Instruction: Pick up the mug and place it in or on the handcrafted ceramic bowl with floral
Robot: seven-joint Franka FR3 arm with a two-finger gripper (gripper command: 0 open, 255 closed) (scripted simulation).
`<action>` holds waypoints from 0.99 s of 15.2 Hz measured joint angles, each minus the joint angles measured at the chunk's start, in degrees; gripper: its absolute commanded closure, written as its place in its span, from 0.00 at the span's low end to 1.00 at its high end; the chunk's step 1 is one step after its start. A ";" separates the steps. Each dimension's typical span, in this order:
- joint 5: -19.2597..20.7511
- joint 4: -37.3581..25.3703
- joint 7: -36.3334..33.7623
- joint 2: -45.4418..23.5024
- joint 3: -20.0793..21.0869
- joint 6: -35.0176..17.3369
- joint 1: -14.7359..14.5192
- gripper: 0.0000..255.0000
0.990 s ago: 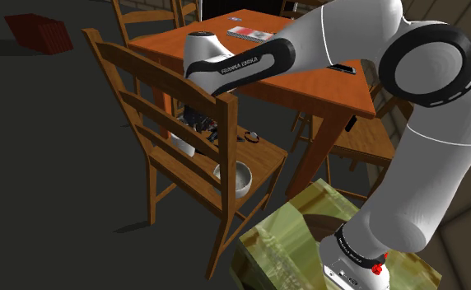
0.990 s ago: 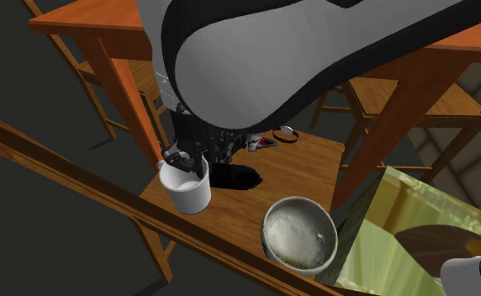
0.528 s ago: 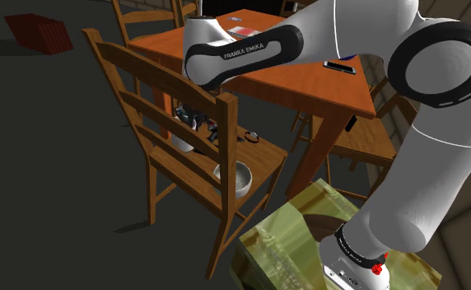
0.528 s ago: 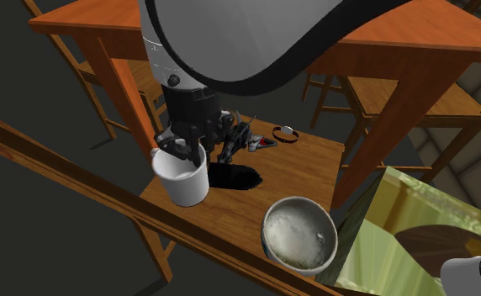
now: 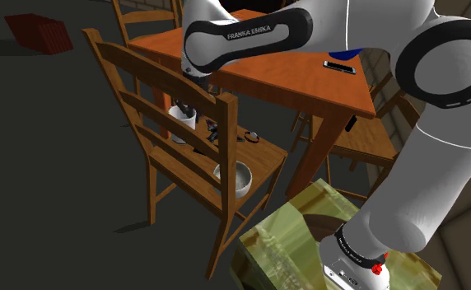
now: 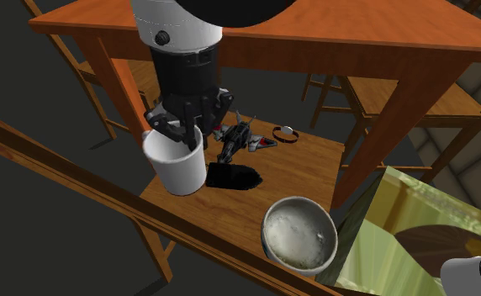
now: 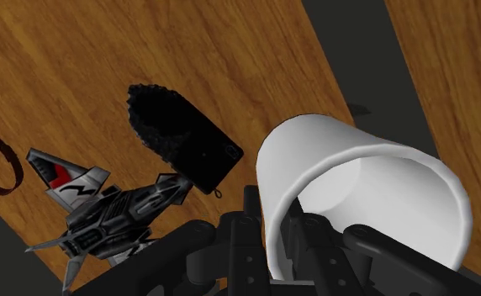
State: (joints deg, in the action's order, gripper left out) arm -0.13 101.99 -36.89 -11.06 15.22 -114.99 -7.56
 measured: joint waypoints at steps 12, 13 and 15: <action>-2.49 3.78 1.08 8.94 0.11 4.92 0.69 1.00; -3.21 6.67 1.52 11.46 0.04 4.47 0.83 1.00; -4.49 11.34 1.95 16.06 0.03 4.29 0.77 1.00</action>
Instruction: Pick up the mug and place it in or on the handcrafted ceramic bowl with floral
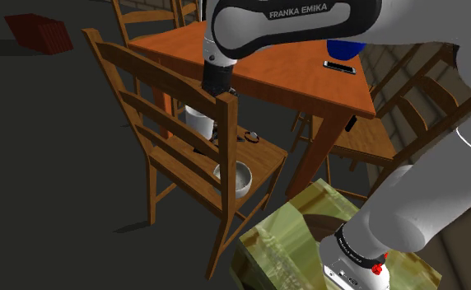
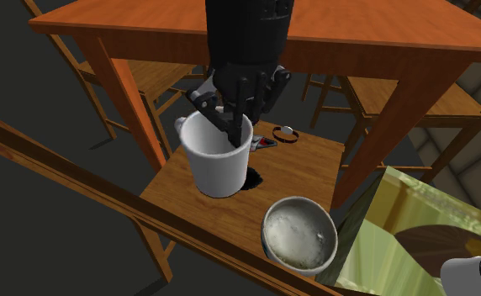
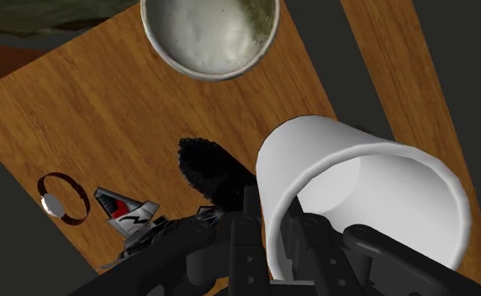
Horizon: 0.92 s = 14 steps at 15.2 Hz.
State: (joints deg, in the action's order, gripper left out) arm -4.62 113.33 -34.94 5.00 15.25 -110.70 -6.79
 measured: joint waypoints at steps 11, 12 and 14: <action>-4.99 19.94 3.22 22.21 -1.99 2.07 -1.41 1.00; -5.11 20.80 3.21 22.44 -1.91 1.45 -1.50 1.00; -5.24 22.35 3.49 22.65 -1.93 0.15 -1.53 1.00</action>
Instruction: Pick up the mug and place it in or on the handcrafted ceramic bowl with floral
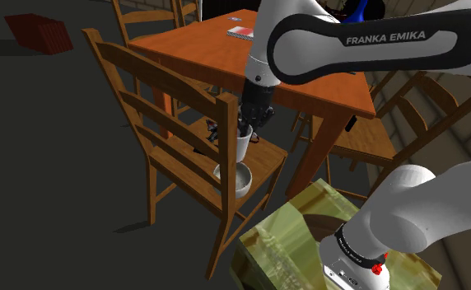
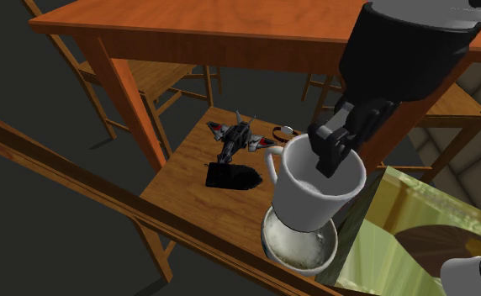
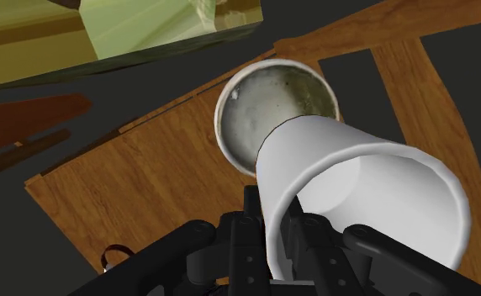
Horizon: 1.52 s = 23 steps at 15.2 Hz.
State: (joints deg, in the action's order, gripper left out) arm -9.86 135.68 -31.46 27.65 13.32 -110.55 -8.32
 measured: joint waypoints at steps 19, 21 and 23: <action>-0.85 8.46 0.43 -2.79 1.24 -11.27 -0.34 1.00; -0.85 8.46 0.44 -2.80 1.24 -11.28 -0.34 0.00; -0.85 8.46 0.43 -2.80 1.24 -11.29 -0.34 0.00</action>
